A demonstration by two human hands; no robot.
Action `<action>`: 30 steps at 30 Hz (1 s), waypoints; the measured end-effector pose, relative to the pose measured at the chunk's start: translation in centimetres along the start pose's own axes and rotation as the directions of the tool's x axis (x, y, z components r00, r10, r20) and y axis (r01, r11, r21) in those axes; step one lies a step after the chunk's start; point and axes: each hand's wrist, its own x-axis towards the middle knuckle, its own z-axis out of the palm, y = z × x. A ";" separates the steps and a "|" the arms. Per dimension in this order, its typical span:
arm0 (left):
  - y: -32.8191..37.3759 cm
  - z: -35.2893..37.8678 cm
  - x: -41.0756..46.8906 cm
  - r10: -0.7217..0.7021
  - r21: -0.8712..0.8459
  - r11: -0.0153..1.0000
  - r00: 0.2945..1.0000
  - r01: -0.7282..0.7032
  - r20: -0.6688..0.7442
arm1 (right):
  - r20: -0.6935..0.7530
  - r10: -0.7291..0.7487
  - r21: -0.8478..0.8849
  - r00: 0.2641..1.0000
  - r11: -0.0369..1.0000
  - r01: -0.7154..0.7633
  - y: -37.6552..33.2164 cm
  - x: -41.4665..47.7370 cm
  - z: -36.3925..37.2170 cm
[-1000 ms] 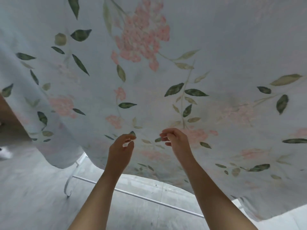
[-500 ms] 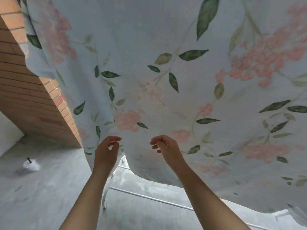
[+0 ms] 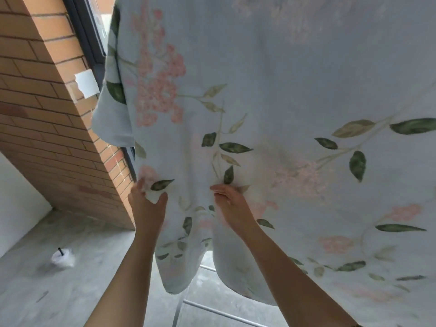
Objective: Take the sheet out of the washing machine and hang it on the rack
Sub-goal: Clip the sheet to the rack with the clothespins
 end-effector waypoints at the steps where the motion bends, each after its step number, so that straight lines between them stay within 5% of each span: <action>1: -0.1 -0.3 1.7 -0.037 -0.062 0.997 0.999 0.036 -0.010 | 0.009 0.005 0.014 1.000 1.000 -0.005 -0.4 0.7 0.7; 4: 0.4 -1.1 6.6 -0.072 -0.364 0.927 0.994 0.096 0.079 | 0.002 0.017 0.043 1.000 0.999 -0.017 -1.5 2.7 2.1; 7: 1.2 -1.4 12.2 0.086 -0.574 0.817 0.973 0.054 0.214 | -0.070 -0.016 -0.071 0.997 0.997 0.011 -2.4 5.1 4.3; 11: 2.4 -1.1 15.2 0.178 -0.444 0.896 0.894 0.025 0.410 | -0.176 0.032 -0.108 0.984 0.993 -0.051 -3.6 6.3 7.8; 14: 2.4 -1.3 16.7 0.229 -0.366 0.930 0.753 0.018 0.617 | -0.306 0.056 -0.078 0.950 0.993 -0.084 -4.7 7.3 10.7; 18: 2.0 -2.0 19.9 0.080 -0.300 0.952 0.890 0.066 0.449 | -0.384 0.091 -0.098 0.919 0.985 -0.139 -4.9 7.9 13.0; 21: 3.4 -3.4 24.1 -0.032 -0.543 0.800 0.921 0.256 0.389 | -0.426 0.127 -0.113 0.896 0.975 -0.192 -5.1 7.6 13.4; 23: 6.5 -4.3 25.6 -0.090 -0.717 0.551 0.884 0.428 0.459 | -0.436 0.149 -0.157 0.888 0.959 -0.237 -5.3 7.3 13.4; 25: 10.0 -3.8 26.2 -0.052 -0.740 0.462 0.848 0.489 0.528 | -0.430 0.154 -0.178 0.890 0.951 -0.251 -5.4 7.4 13.5; 28: 13.6 -1.8 23.9 0.124 -0.598 0.747 0.823 0.290 0.554 | -0.422 0.146 -0.166 0.894 0.958 -0.235 -6.0 7.9 13.8; 30: 13.1 -1.1 21.2 0.093 -0.370 0.895 0.705 0.251 0.703 | -0.436 0.146 -0.150 0.888 0.961 -0.231 -6.4 7.9 13.9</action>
